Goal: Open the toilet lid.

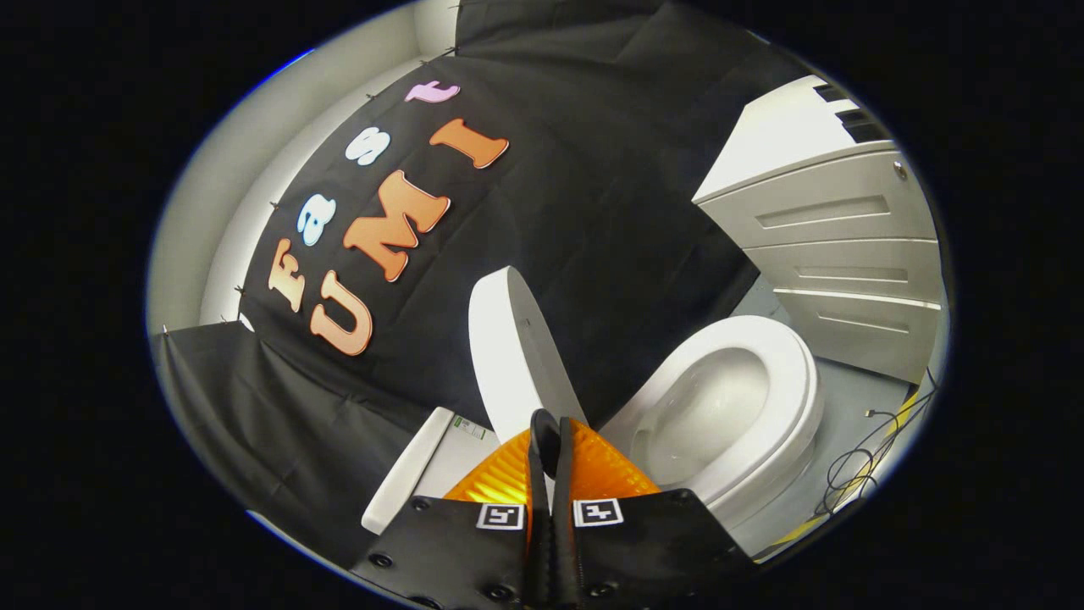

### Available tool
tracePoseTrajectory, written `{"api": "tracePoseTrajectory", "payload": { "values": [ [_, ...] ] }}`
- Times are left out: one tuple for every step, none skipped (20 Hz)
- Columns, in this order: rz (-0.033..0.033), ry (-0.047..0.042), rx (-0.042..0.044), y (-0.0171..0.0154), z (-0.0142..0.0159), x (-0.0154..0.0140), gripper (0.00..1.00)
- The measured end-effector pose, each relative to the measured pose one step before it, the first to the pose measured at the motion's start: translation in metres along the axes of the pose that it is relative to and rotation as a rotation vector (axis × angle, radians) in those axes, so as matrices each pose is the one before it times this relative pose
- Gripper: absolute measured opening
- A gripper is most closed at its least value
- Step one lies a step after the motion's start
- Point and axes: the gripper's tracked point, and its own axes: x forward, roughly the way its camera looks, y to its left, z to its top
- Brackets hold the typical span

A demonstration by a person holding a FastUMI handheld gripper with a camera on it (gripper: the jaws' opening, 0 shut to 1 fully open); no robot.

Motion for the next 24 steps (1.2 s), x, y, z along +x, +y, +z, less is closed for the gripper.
{"api": "tracePoseTrajectory", "payload": {
  "values": [
    [0.00340,0.00288,-0.01677,0.00538,-0.00233,0.00097,0.08],
    [0.00525,0.00177,-0.01962,0.00582,-0.00208,-0.00028,0.08],
    [0.00672,0.00312,-0.01546,0.00724,-0.00300,0.00114,0.07],
    [0.00401,0.00042,-0.00938,0.00828,-0.00119,-0.00027,0.08],
    [0.00270,-0.00203,-0.00557,0.00509,-0.00181,0.00096,0.08],
    [0.00434,-0.00243,-0.00311,0.00574,-0.00122,0.00058,0.08],
    [0.00622,-0.00111,-0.00791,0.00563,-0.00461,-0.00046,0.08],
    [0.00260,-0.01717,-0.01600,0.00645,-0.00008,0.00401,0.08],
    [0.00238,-0.00211,-0.02241,0.00691,-0.00125,0.00065,0.07],
    [0.00137,0.00017,-0.02010,0.00670,-0.00233,0.00241,0.07],
    [0.00313,-0.00236,-0.01334,0.00278,-0.00266,-0.00100,0.08],
    [0.00385,-0.00291,-0.01001,0.00444,-0.00256,0.00067,0.08],
    [0.00264,-0.00356,-0.01595,0.00494,-0.00190,-0.00068,0.08],
    [0.00050,-0.00231,-0.01904,0.00331,-0.00268,0.00052,0.08],
    [-0.00254,-0.00212,-0.01785,0.00371,-0.00015,0.00022,0.07],
    [-0.00247,-0.00165,-0.01093,0.00307,-0.00037,0.00094,0.08],
    [0.00017,-0.00212,-0.01235,0.00270,-0.00132,0.00002,0.08],
    [0.00239,-0.00105,-0.01314,0.00373,-0.00136,0.00003,0.08],
    [0.00253,-0.00175,-0.00825,0.00243,-0.00114,0.00001,0.07],
    [0.00179,-0.00184,-0.00882,0.00351,-0.00218,-0.00029,0.08],
    [0.00227,-0.00069,-0.01158,0.00470,-0.00115,0.00037,0.07],
    [0.00163,0.00169,-0.01363,0.00484,-0.00198,0.00169,0.07],
    [0.00019,0.00668,-0.02101,0.00410,-0.00167,0.00103,0.07],
    [-0.00115,0.00658,-0.03738,0.00542,-0.00165,0.00167,0.07]
  ]
}}
